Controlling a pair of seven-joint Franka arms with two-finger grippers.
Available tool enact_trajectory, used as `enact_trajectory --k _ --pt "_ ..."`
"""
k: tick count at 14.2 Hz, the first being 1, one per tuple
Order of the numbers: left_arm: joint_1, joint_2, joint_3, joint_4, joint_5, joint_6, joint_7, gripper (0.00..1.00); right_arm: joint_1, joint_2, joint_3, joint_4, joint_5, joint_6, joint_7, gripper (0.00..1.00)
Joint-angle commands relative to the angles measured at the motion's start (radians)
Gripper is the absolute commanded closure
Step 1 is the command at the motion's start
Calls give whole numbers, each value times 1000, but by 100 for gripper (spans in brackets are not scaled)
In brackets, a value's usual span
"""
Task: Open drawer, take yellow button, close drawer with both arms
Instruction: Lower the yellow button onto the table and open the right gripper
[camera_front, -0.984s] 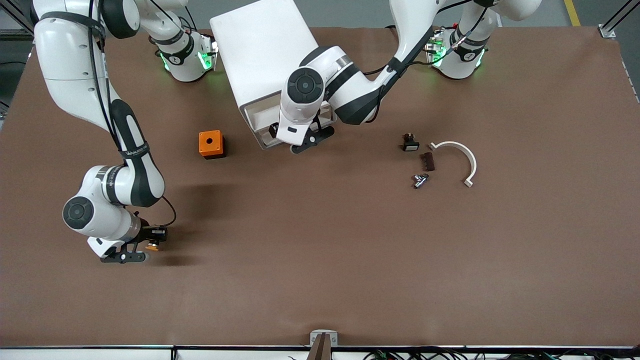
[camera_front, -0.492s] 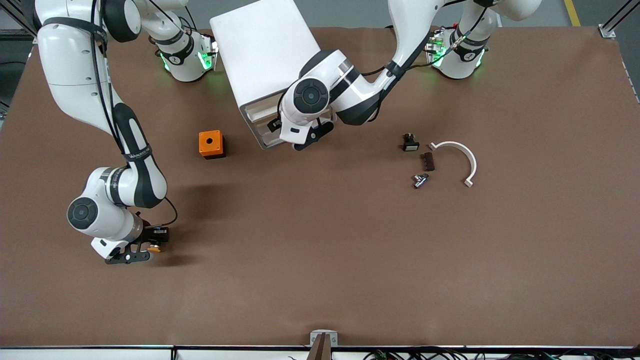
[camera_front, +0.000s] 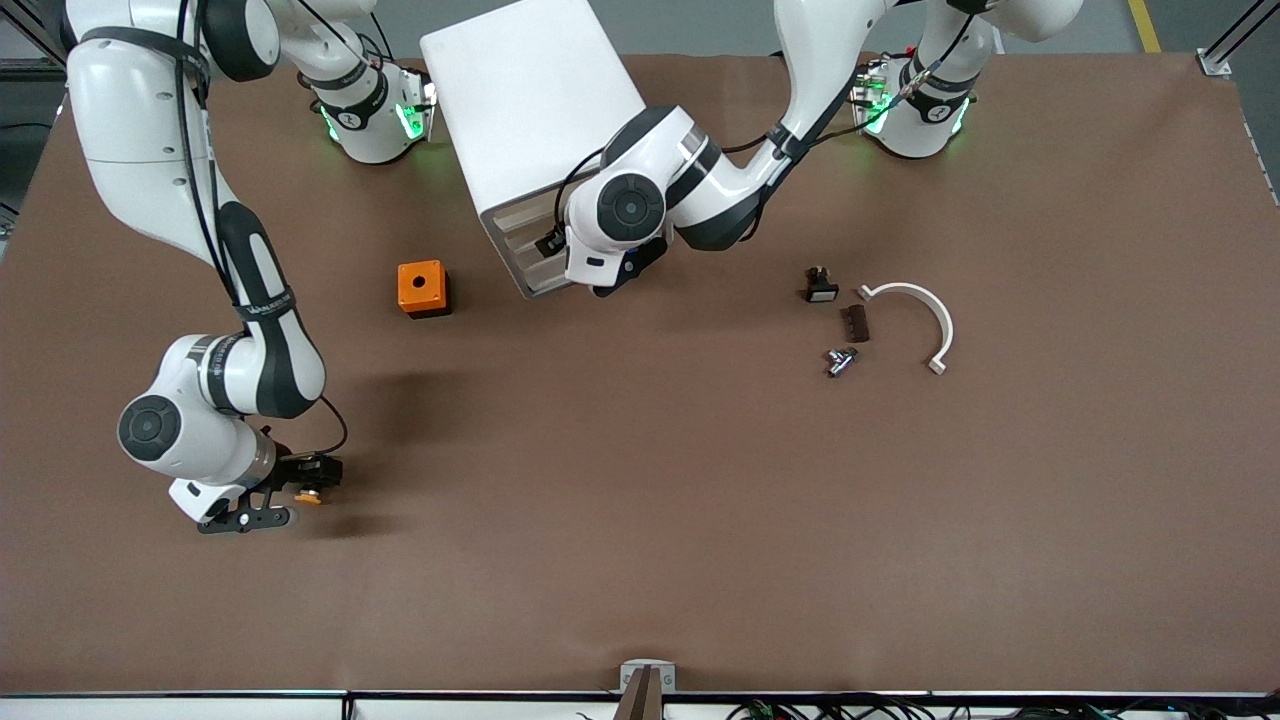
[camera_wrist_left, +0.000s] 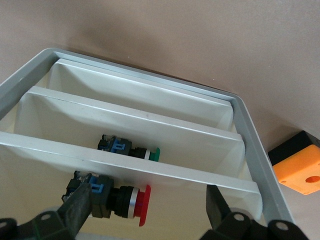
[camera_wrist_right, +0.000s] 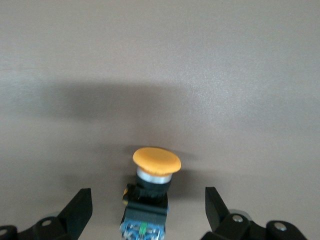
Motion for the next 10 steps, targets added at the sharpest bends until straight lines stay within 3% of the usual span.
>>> enact_trajectory --k 1,7,10 --pt "-7 -25 -6 -30 -24 7 -22 0 -10 -88 14 -1 0 -136 66 0" --pt "14 -38 8 -24 -1 16 4 0 -7 -297 14 -5 -8 -426 153 0" --pt "80 -79 6 -21 94 7 19 0 -12 -406 6 -5 -25 -564 169 0"
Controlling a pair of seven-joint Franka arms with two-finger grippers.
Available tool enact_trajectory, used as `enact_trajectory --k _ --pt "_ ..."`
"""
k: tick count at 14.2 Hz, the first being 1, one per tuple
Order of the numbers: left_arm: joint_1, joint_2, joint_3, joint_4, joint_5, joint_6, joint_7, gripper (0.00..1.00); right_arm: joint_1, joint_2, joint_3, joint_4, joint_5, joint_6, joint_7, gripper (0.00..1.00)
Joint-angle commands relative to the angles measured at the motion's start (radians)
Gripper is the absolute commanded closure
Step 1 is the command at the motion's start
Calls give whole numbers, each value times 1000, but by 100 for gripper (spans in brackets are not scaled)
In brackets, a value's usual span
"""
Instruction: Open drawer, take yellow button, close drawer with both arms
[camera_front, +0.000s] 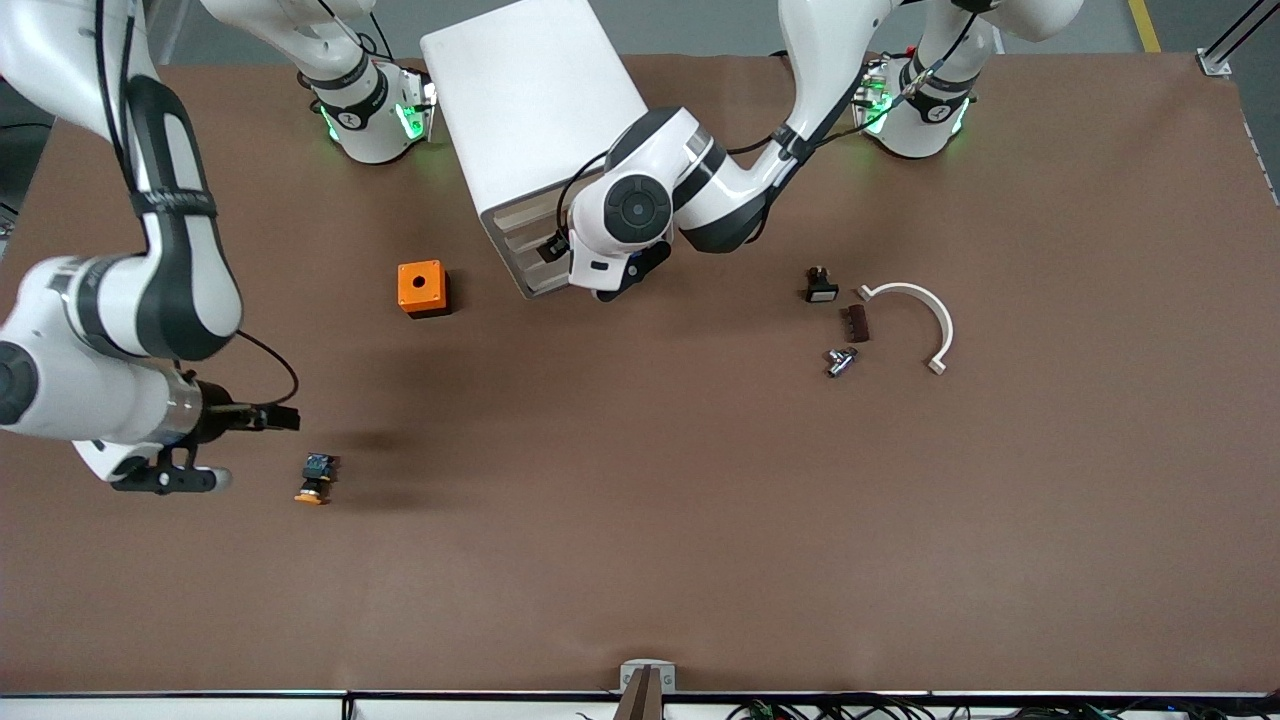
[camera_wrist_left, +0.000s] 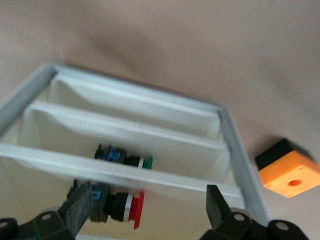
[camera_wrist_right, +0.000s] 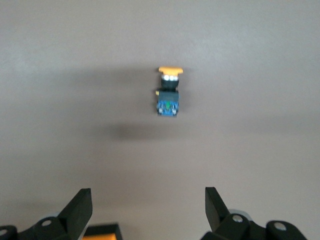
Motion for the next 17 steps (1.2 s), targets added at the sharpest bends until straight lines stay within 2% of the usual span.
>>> enact_trajectory --k 1,2,4,8,11,13,17 --pt "68 -75 0 -22 70 -19 11 0 -9 -117 6 -29 -47 -90 39 0" --pt "99 -98 0 -24 94 -42 14 0 -6 -158 8 -30 -74 -117 41 0" --pt "163 -153 0 -19 157 -146 51 0 -9 -210 9 -30 -76 -146 39 0" --pt "310 -268 0 -18 245 -294 284 0 -18 -278 6 -29 -79 -198 38 0" --pt "422 -323 2 -15 262 -312 405 0 -20 -300 6 -27 -91 -224 35 0" --pt "479 -343 0 -13 320 -348 505 0 -20 -298 8 -24 -96 -226 30 0" --pt "602 -362 2 -13 340 -410 778 0 -20 -294 9 -12 -105 -229 28 0"
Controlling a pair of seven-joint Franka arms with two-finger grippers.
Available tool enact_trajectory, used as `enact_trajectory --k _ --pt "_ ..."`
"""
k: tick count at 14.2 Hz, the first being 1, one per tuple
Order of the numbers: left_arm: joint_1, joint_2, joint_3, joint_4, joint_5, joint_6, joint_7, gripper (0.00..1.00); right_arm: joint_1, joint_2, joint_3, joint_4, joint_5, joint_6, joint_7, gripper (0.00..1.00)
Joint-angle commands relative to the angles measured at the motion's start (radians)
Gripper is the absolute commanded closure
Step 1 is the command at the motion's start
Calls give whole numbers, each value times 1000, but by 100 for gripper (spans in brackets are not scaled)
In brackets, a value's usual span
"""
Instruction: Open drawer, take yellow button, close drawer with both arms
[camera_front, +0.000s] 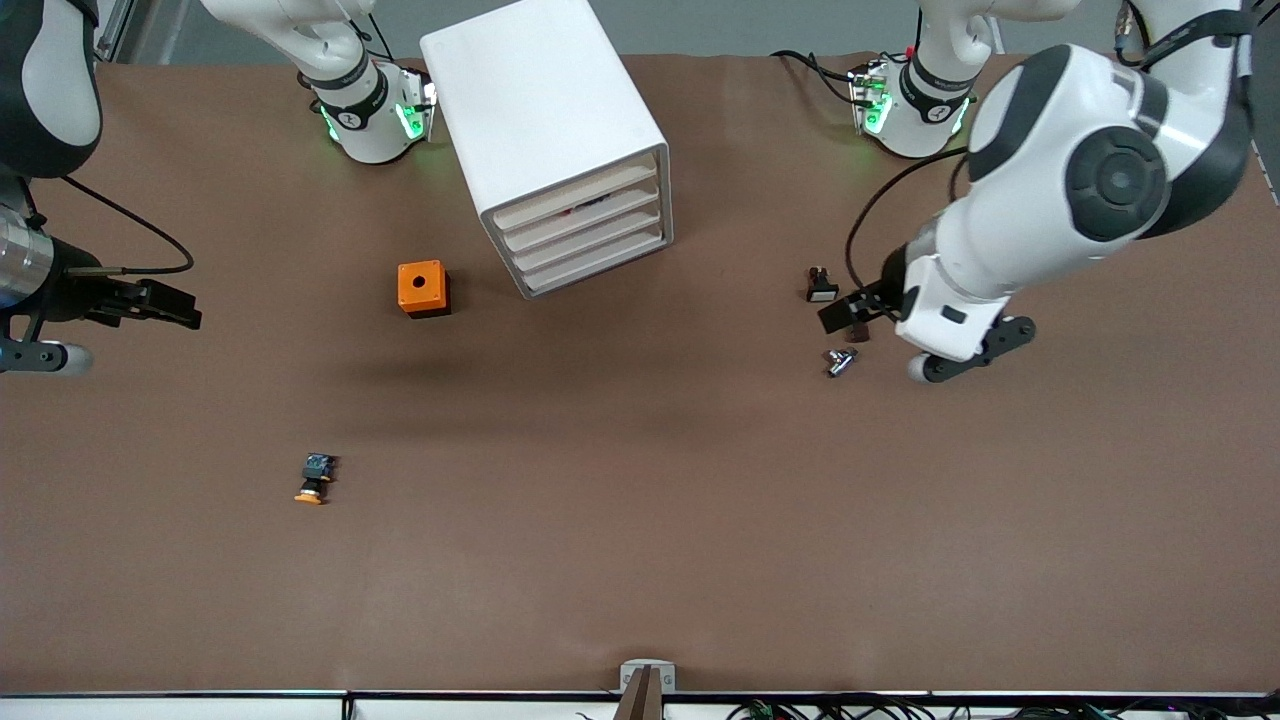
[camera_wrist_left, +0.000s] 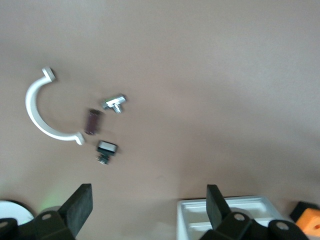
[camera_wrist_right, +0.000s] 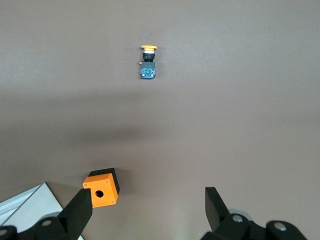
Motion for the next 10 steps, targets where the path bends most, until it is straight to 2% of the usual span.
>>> enact_trajectory --k 1,5,10 --pt "77 -26 -6 -20 45 -27 164 0 -17 -16 18 -5 -18 -9 8 0" --pt "129 -23 -7 -20 146 -27 307 0 -23 -12 16 43 -19 -53 12 0" --pt "172 -47 -7 -20 153 -31 364 0 -23 -4 16 161 -16 -125 15 0"
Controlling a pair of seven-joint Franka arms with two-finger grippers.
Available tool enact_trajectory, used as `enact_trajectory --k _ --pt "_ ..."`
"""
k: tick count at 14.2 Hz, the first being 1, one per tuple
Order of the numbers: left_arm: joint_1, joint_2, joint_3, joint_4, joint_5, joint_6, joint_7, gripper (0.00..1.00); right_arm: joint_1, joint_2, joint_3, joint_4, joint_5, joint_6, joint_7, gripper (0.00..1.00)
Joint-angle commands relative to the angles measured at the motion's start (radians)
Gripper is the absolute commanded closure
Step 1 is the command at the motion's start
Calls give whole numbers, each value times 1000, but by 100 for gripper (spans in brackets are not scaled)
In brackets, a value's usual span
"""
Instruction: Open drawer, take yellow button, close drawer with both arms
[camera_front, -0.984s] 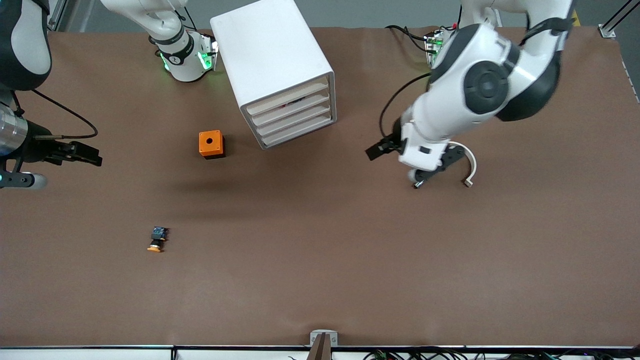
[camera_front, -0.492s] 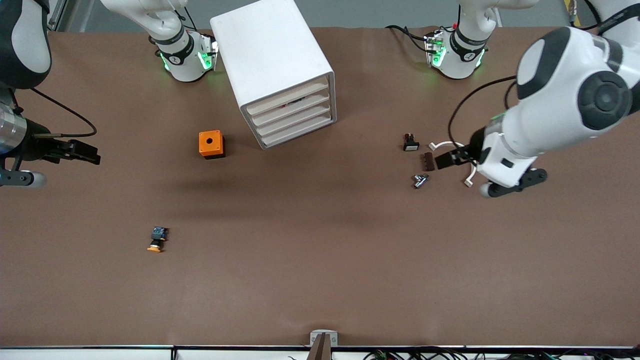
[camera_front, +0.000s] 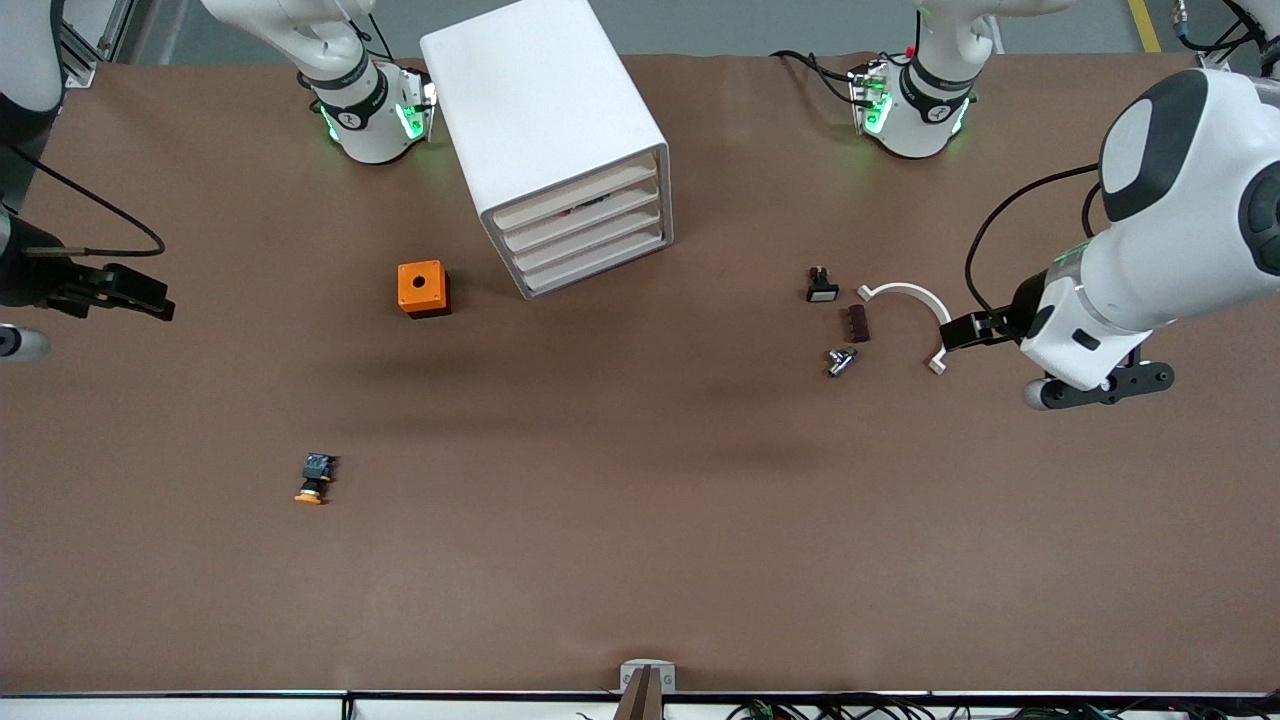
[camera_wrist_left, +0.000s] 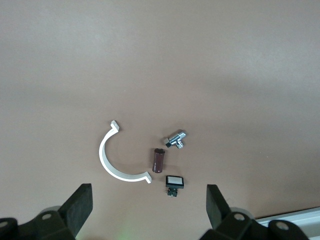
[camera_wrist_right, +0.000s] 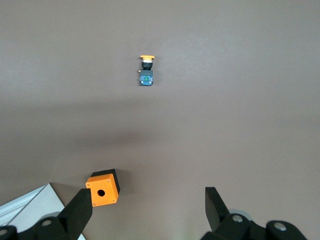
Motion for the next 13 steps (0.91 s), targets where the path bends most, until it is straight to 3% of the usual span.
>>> enact_trajectory --k 1,6,9,13 --pt "30 -43 -7 -18 18 -9 69 0 -19 -3 17 74 -7 -79 14 0" --pt "59 -90 -3 -37 18 -14 135 0 -7 -14 23 120 -8 -191 46 0" --pt "10 -180 108 -127 16 -15 232 0 7 -58 25 110 -1 -190 65 0" --pt "16 -282 117 -230 16 11 260 0 10 -110 22 62 -1 -194 65 0"
